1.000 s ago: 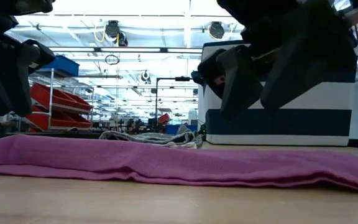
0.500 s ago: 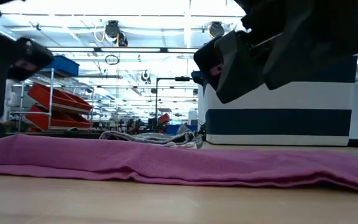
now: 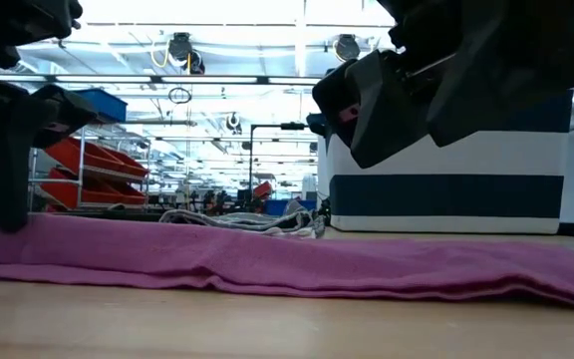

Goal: Fold towel
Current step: Fold the pink towel

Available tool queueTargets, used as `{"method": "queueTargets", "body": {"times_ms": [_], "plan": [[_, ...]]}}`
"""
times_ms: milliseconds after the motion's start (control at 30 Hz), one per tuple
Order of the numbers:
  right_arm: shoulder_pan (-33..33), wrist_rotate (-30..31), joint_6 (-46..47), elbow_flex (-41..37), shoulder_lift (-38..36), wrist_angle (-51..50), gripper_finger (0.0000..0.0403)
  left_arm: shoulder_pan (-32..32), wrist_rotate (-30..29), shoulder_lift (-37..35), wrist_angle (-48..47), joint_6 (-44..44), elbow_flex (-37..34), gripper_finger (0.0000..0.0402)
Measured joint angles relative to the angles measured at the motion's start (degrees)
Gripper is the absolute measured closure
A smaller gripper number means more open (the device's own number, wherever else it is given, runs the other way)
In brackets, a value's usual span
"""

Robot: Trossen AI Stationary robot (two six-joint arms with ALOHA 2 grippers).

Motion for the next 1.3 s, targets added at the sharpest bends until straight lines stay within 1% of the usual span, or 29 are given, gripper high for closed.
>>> {"method": "queueTargets", "body": {"times_ms": [167, 467, 800, 967, 1100, 1300], "plan": [[-0.48, 0.21, -0.02, 0.0, 0.0, -0.06, 0.0234, -0.03, -0.16, 0.0, 0.63, 1.13, 0.0, 0.0273], [-1.44, 0.24, -0.02, 0.0, -0.02, -0.34, 0.0234, -0.22, -4.88, 0.0, 0.61, 4.43, 0.02, 0.0273], [-1.42, 0.23, -0.02, 0.0, -0.02, -0.33, 0.0234, 1.21, -4.36, 0.3, -0.87, 4.58, 0.02, 0.0273], [-1.42, 0.24, 0.17, 0.0, -0.04, -0.34, 0.0234, 2.6, -2.1, 0.35, -0.87, 4.86, 0.02, 0.0273], [-1.38, 0.24, 0.2, 0.0, -0.04, -0.34, 0.0234, 2.89, -1.82, 0.41, -0.86, 5.74, 0.02, 0.0273], [-1.38, 0.24, 0.22, 0.0, -0.04, -0.34, 0.0234, 2.89, -0.26, 3.64, -0.15, 6.06, 0.12, 0.0273]]}}
